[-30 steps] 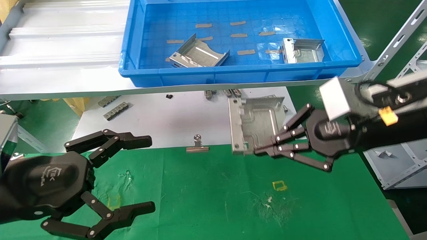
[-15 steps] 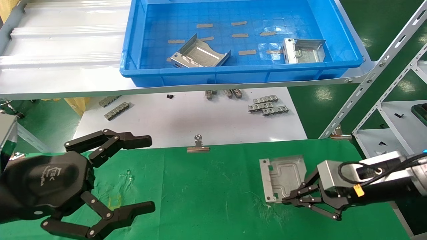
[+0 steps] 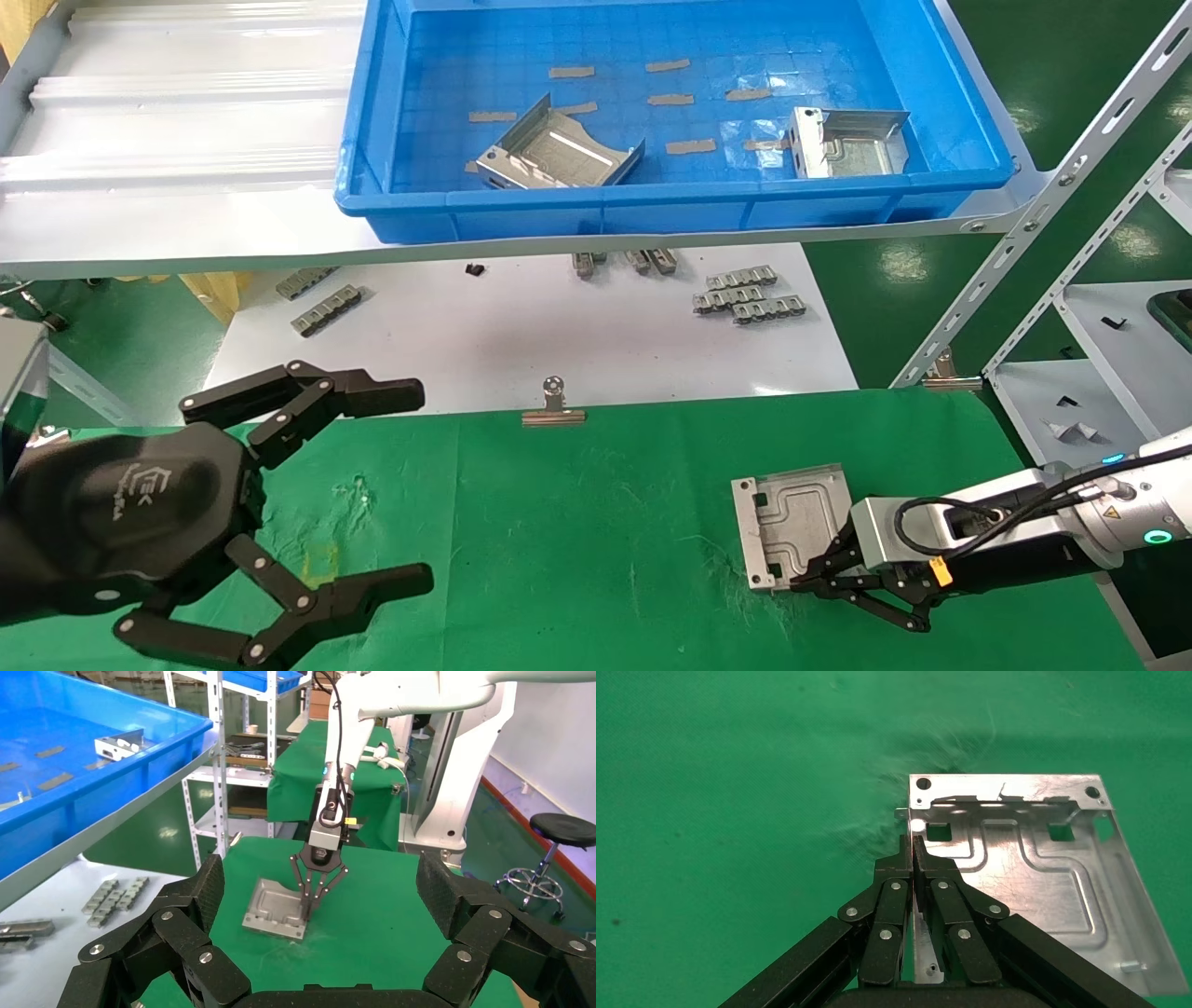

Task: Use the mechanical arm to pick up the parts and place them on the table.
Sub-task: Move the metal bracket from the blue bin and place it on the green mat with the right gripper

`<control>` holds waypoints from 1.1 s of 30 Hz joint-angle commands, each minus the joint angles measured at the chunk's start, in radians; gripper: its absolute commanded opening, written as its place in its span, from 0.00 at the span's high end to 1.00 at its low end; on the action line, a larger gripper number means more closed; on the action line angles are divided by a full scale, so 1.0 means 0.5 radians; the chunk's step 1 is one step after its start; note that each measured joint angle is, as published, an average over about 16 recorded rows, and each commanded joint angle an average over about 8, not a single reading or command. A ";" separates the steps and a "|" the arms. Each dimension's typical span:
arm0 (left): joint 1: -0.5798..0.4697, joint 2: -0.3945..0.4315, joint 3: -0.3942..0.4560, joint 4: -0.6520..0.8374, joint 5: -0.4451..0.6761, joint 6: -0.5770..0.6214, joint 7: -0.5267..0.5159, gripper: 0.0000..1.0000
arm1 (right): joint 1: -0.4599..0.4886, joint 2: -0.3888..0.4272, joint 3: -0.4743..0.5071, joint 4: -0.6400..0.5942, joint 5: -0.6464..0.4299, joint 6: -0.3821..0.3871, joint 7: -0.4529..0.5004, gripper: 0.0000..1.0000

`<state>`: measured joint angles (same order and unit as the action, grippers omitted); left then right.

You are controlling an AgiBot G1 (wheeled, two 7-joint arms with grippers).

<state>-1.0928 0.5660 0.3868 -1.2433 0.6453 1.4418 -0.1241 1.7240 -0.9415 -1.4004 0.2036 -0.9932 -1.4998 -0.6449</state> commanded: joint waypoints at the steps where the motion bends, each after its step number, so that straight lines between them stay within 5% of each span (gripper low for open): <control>1: 0.000 0.000 0.000 0.000 0.000 0.000 0.000 0.00 | 0.001 -0.034 -0.003 -0.065 -0.009 0.012 -0.042 0.92; 7: 0.000 0.000 0.000 0.000 0.000 0.000 0.000 0.00 | -0.001 -0.102 -0.006 -0.178 -0.019 0.046 -0.129 0.19; 9: 0.000 0.000 0.000 0.000 0.000 0.000 0.000 0.00 | -0.006 -0.117 -0.001 -0.206 -0.012 0.056 -0.154 0.02; 22: 0.000 0.000 0.000 0.000 0.000 0.000 0.000 0.00 | 0.064 -0.124 0.014 -0.282 0.010 -0.089 -0.226 0.00; 33: 0.000 0.000 0.000 0.001 0.000 -0.001 0.000 0.00 | 0.069 -0.016 0.159 -0.173 0.271 -0.213 0.073 0.00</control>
<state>-1.0927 0.5660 0.3868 -1.2431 0.6453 1.4416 -0.1240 1.7602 -0.9559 -1.3298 0.1099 -0.8741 -1.6034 -0.6329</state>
